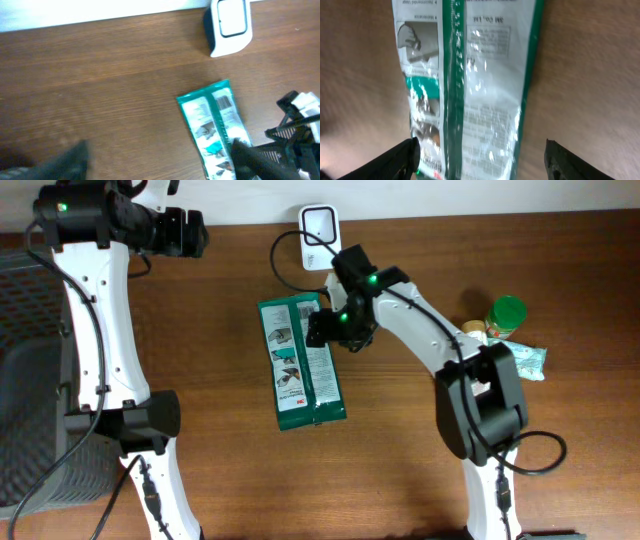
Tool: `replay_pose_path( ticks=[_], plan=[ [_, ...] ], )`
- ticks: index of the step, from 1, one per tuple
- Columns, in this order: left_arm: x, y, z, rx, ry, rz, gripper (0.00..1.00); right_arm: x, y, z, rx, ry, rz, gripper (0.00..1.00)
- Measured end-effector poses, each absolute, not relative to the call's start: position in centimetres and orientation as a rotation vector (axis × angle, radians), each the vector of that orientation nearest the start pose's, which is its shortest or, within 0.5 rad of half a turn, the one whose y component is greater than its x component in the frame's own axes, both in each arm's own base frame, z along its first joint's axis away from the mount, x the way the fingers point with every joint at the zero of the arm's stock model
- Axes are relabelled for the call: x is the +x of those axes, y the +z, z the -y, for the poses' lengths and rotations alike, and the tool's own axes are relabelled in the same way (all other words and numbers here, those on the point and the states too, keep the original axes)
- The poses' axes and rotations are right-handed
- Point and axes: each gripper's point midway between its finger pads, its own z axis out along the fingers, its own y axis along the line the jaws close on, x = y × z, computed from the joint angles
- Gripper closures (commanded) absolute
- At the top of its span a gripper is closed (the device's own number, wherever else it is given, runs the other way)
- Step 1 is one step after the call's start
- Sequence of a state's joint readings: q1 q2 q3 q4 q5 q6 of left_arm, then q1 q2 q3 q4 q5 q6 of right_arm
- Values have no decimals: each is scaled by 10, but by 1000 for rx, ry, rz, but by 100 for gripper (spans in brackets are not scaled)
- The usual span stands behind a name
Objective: Scan the item barcode
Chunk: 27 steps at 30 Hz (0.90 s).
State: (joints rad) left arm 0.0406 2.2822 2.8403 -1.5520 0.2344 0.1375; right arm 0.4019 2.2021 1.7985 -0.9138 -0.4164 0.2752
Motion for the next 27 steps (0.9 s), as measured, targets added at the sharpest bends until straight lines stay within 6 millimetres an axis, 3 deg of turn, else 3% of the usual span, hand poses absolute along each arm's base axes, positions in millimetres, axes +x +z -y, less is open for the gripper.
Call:
replay_pose_path(
  ticks=[5,8,13,16,18,27],
  plan=[
    [489,289,35,123,-388,-2580,100,416,114,-224,-236,829,-2886,25],
    [471,282,42,53,-475,-2657,100,420,143,-200,-190,915,-2830,25],
    [465,263,68,7,-565,-2740,100,427,146,-176,-123,953,-2814,25],
    [449,225,107,52,-553,-2895,100,427,145,-176,-123,964,-2814,25],
    [443,206,120,71,-527,-2955,100,425,143,-176,-122,969,-2818,24],
    [449,122,120,4,-452,-3064,100,426,142,-175,-120,958,-2820,24]
  ],
)
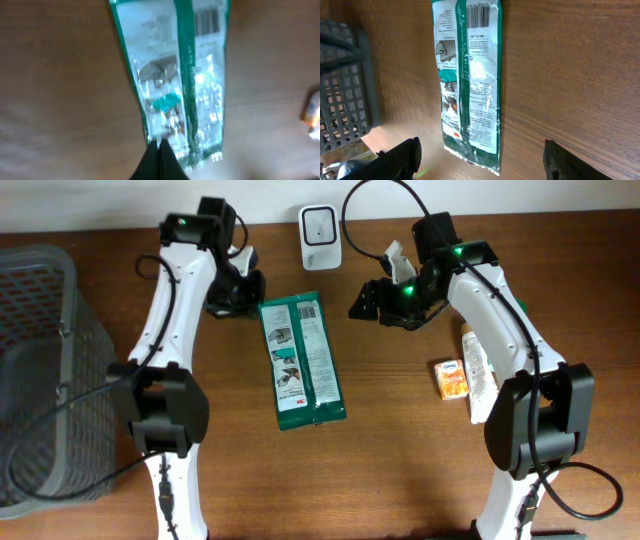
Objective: Scan the item barcode
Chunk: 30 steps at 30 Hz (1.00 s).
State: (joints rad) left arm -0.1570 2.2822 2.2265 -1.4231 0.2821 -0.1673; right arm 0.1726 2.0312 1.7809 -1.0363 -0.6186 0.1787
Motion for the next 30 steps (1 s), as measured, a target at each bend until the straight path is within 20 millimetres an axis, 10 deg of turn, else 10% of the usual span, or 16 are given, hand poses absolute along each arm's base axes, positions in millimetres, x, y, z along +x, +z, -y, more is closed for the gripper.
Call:
replay_pose_path(
  ticks=[12,21,30],
  plan=[
    [436,17,128,-32,-326,-3082,100,423,134,-182,-145,920,-2845,24],
    [443,9,119,-37,-228,-3039,100,423,97,-209,-185,913,-2903,24],
    [434,7,184,116,-478,-2992,100,426,86,-207,-127,916,-2928,24]
  ],
)
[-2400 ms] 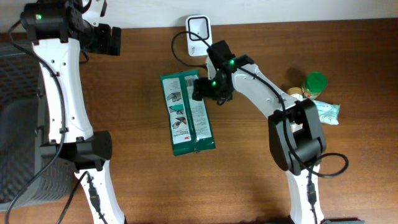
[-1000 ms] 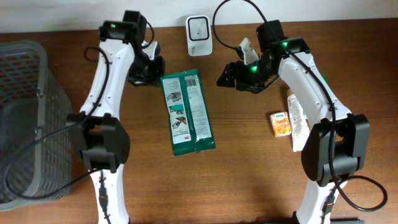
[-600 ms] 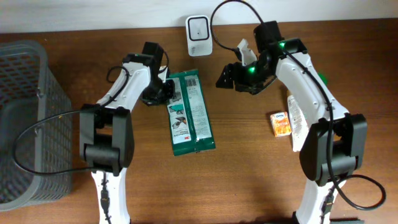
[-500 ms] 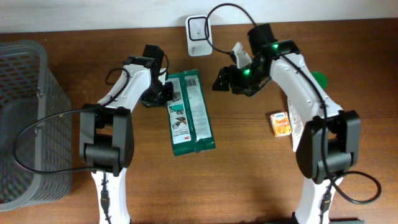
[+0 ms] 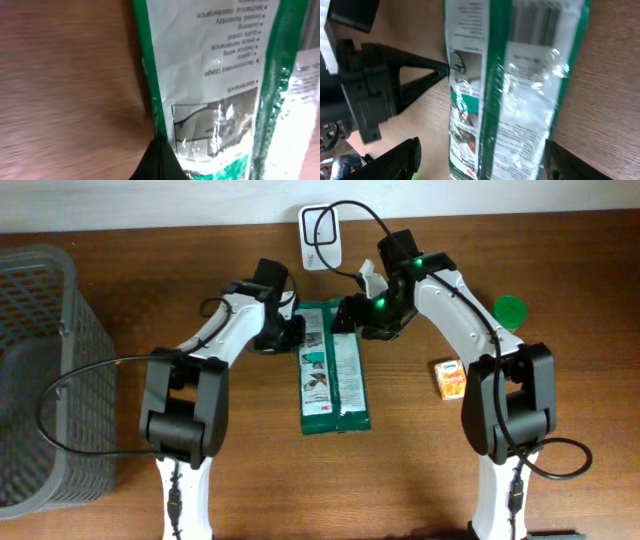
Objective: Scan the item barcode
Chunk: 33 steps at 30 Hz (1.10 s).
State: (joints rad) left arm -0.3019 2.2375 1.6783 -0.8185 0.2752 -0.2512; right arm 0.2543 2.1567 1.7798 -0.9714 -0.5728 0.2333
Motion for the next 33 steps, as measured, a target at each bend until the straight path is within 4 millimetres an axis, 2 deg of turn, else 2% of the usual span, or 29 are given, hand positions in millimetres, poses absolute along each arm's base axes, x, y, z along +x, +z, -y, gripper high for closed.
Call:
replay_pose_path(
  ticks=[3,4,7,9,11,16,21,27,33],
  plan=[
    [431,11,191,142,-513,-2994,100,429,85,-197,-91,914,-2929,24],
    [432,14,190,145,-517,-2993,100,430,85,-187,-64,909,-2937,26],
    [440,34,187,145,-540,-2956,100,431,84,-170,-62,898,-2944,37],
    [440,48,189,150,-585,-2937,100,424,80,-160,-133,890,-2959,45],
    [438,55,198,195,-649,-2914,100,414,72,-160,-225,908,-2965,49],
    [426,39,216,252,-752,-2899,100,391,39,-163,-302,973,-2981,55],
    [419,27,217,232,-773,-2923,100,380,20,-168,-286,1046,-2969,55],
    [415,5,214,131,-758,-2990,100,382,14,-185,-173,1118,-2940,54],
    [415,3,208,0,-814,-3018,100,380,14,-193,-55,1130,-2974,53]
  ],
)
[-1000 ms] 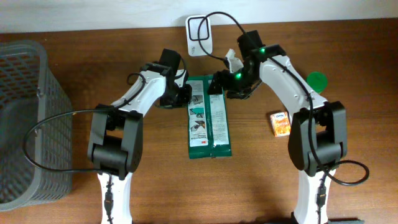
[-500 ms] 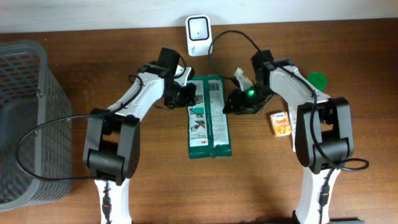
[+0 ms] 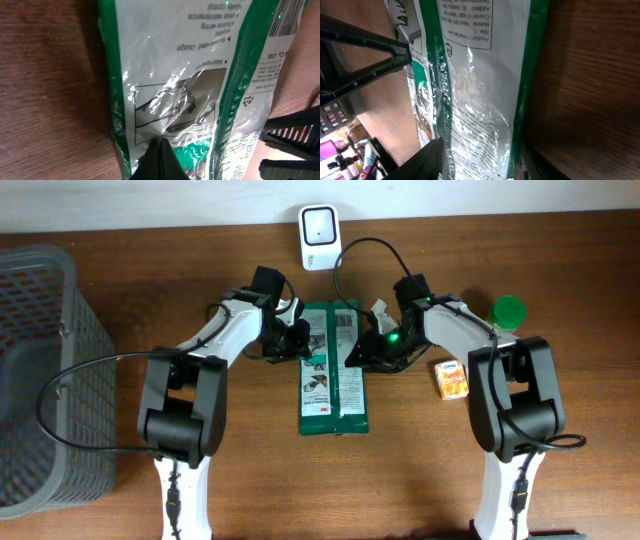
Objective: Scan the item barcode
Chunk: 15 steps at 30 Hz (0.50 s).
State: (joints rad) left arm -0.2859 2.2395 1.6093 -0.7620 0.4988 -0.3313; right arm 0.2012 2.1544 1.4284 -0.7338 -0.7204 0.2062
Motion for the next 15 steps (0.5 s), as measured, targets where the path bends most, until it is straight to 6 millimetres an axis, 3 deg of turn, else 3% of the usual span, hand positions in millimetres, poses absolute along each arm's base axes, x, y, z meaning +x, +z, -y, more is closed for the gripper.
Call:
replay_pose_path(
  ticks=[6,11,15],
  plan=[
    [415,3,206,-24,-835,-3025,100,387,17,-219,-124,1177,-2898,55],
    [415,3,206,-30,-834,-3028,100,388,15,-250,-203,1188,-2847,71],
    [414,3,205,-34,-834,-3031,100,388,13,-247,-169,1194,-2860,73]
  ],
)
